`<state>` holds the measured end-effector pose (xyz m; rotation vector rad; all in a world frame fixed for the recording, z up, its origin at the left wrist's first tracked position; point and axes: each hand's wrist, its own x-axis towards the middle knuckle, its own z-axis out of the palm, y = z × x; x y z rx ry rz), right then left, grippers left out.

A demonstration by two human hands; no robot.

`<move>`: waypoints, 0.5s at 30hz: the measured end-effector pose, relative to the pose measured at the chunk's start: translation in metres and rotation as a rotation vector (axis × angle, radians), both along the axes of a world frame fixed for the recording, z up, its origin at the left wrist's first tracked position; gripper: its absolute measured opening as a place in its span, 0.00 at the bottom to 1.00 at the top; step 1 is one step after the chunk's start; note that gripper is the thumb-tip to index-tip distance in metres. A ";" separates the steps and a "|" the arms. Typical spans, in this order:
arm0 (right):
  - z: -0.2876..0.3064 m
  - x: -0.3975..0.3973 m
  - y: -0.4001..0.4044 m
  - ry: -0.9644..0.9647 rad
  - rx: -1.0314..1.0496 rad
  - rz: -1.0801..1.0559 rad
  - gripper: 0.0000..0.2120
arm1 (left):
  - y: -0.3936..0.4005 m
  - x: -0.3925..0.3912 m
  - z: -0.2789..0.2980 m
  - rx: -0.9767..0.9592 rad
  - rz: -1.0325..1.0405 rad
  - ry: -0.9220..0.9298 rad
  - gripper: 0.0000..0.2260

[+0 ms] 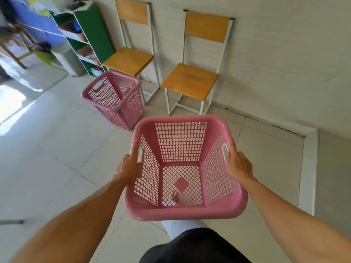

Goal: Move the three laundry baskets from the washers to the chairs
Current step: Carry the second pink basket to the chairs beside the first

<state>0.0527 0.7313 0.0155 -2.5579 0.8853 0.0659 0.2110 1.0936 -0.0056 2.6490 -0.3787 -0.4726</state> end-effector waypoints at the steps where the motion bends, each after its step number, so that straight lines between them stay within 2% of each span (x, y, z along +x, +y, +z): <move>1: -0.005 0.016 0.003 0.006 0.000 0.018 0.32 | 0.006 0.010 -0.001 -0.003 0.000 0.010 0.44; 7: -0.021 0.109 0.028 0.051 0.010 0.084 0.34 | 0.039 0.089 0.007 0.030 0.023 0.064 0.49; 15: -0.027 0.225 0.040 0.059 0.053 0.084 0.30 | 0.054 0.204 0.021 0.061 0.061 0.041 0.44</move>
